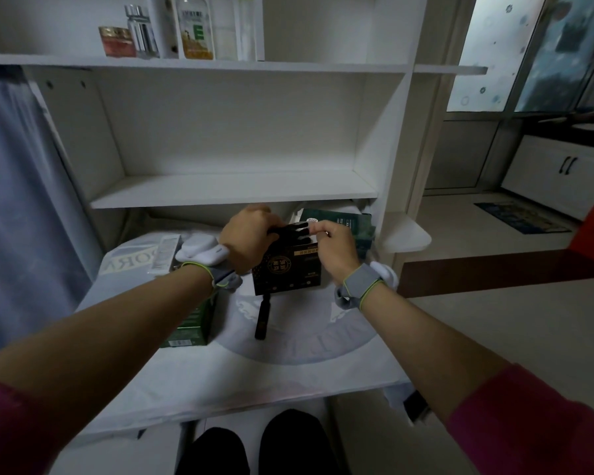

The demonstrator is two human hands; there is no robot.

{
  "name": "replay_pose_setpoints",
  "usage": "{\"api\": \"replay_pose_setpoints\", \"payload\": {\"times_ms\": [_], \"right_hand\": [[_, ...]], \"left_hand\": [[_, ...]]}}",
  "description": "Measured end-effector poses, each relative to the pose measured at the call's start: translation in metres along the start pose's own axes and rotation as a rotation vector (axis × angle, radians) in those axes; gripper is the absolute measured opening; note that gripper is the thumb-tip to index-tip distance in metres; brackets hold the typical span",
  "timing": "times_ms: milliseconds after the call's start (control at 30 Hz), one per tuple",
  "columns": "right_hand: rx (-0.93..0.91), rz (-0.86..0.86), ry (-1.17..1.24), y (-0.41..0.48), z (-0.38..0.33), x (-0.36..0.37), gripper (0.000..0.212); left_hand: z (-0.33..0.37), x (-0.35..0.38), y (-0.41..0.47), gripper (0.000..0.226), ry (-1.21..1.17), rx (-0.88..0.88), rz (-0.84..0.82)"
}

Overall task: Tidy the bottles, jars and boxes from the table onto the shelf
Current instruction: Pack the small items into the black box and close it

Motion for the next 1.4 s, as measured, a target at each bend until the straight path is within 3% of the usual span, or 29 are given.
{"api": "replay_pose_setpoints", "payload": {"times_ms": [367, 567, 767, 867, 1100, 1400], "right_hand": [[0.010, 0.034, 0.009, 0.004, 0.005, -0.002, 0.035], [0.058, 0.121, -0.013, 0.005, 0.010, -0.013, 0.037], [0.092, 0.185, -0.015, 0.002, 0.015, -0.015, 0.037], [0.103, 0.183, -0.018, -0.001, 0.018, -0.014, 0.037], [0.118, 0.190, -0.026, -0.003, 0.023, -0.016, 0.038], [0.130, 0.199, -0.024, -0.005, 0.027, -0.015, 0.038]], "left_hand": [[-0.005, 0.006, 0.002, 0.026, -0.013, -0.015, 0.001], [-0.024, 0.007, -0.006, 0.008, -0.048, -0.151, 0.038], [-0.053, 0.053, -0.028, 0.022, 0.079, -0.445, -0.376], [-0.065, 0.076, -0.045, 0.034, 0.090, -0.579, -0.506], [-0.069, 0.092, -0.065, 0.052, 0.100, -0.593, -0.577], [-0.072, 0.097, -0.072, 0.032, 0.001, -0.651, -0.652]]}}
Point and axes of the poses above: each hand's wrist, its own y-axis towards the middle knuckle, its own x-axis out of the palm, z = x × y, the point moved 8 cm from there along y, towards the middle knuckle, and after that the axes turned 11 degrees about -y, right-handed, at the moved point
